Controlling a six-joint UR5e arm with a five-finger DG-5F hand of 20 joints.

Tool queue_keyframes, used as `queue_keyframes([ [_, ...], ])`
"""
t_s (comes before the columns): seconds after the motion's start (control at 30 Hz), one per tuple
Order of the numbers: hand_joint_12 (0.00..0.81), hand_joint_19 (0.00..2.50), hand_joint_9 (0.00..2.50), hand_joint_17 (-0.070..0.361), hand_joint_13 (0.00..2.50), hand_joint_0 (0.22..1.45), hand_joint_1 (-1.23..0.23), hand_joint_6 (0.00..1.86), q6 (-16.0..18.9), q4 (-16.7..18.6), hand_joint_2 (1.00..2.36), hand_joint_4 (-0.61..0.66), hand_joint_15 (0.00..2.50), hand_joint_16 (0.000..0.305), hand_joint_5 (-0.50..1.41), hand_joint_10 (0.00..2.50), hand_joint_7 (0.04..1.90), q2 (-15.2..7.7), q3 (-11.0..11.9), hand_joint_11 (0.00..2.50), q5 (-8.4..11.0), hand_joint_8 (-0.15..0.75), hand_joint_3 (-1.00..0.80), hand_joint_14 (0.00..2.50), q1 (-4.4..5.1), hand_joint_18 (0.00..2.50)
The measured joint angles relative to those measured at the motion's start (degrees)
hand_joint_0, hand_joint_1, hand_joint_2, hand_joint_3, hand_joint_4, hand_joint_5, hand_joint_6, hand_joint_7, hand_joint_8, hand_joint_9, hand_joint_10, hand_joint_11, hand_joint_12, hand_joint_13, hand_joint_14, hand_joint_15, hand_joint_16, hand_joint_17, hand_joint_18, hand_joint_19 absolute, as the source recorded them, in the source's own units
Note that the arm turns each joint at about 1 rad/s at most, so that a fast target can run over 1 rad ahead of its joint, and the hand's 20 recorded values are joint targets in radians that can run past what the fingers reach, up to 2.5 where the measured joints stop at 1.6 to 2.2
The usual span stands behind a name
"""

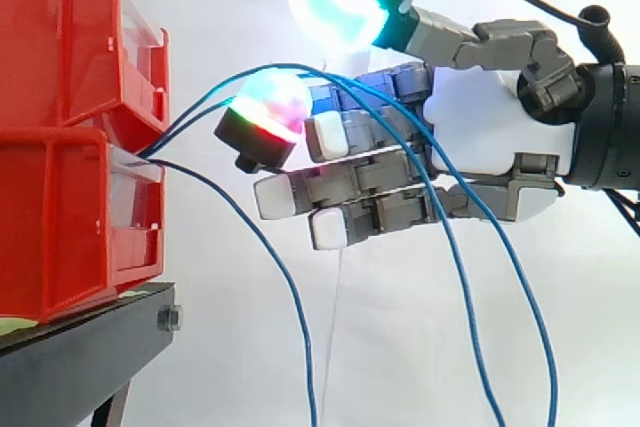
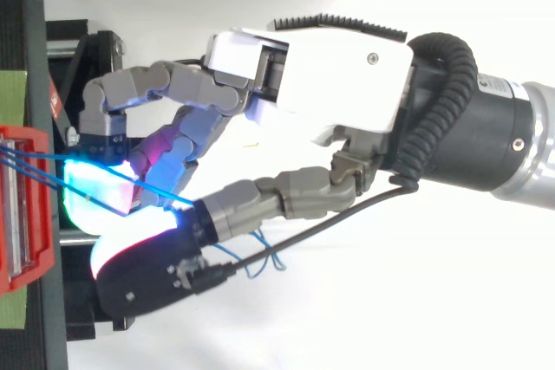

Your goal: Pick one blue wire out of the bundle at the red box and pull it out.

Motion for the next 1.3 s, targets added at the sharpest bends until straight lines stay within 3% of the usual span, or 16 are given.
queue_keyframes([
  [0.07,0.354,0.71,1.19,0.121,0.82,0.6,-0.45,0.5,0.0,0.0,1.01,0.29,0.44,0.054,-0.04,0.02,1.14,-0.01,0.0,0.53,0.0,0.24,-0.42,0.02,0.01,0.71],
  [0.23,0.359,0.7,1.18,0.121,0.83,0.64,-0.61,0.5,0.12,-0.07,1.02,0.26,0.44,0.054,-0.06,0.02,1.21,-0.01,0.0,0.61,-0.08,0.266,-0.28,0.02,-0.23,0.71],
  [0.37,0.357,0.7,1.16,0.12,0.82,0.64,-0.7,0.5,0.17,-0.28,1.02,0.26,0.46,0.053,-0.07,0.03,1.25,0.03,-0.01,0.68,-0.56,0.256,-0.26,0.02,-0.53,0.7],
  [0.53,0.354,0.69,1.09,0.12,0.8,0.67,-0.84,0.7,0.04,-0.75,1.02,0.26,0.46,0.053,-0.13,0.03,0.9,0.03,-0.01,0.74,-1.81,0.258,-0.29,0.02,-0.78,0.69],
  [0.77,0.352,0.7,1.1,0.12,0.8,0.67,-0.83,0.72,-0.03,-1.01,1.02,0.27,0.46,0.053,-0.13,0.02,0.86,0.03,0.0,0.73,-2.22,0.252,-0.27,0.02,-0.87,0.7],
  [0.93,0.366,0.71,1.15,0.127,0.83,0.62,-0.72,0.67,-0.38,-2.0,1.01,0.26,0.46,0.056,-0.11,0.03,0.96,0.04,-0.02,0.7,-2.23,0.266,-0.23,0.02,-1.02,0.72],
  [1.13,0.373,0.71,1.16,0.126,0.84,0.61,-0.69,0.68,-1.49,-4.05,1.02,0.23,0.46,0.056,-0.11,0.03,0.97,0.05,-0.02,0.73,-2.2,0.277,-0.2,0.02,-1.32,0.72],
  [1.3,0.364,0.71,1.11,0.122,0.8,0.63,-0.77,0.79,-2.18,-5.1,1.02,0.22,0.47,0.054,-0.14,0.03,0.78,0.05,-0.01,0.78,-2.12,0.268,-0.19,0.02,-1.46,0.7],
])
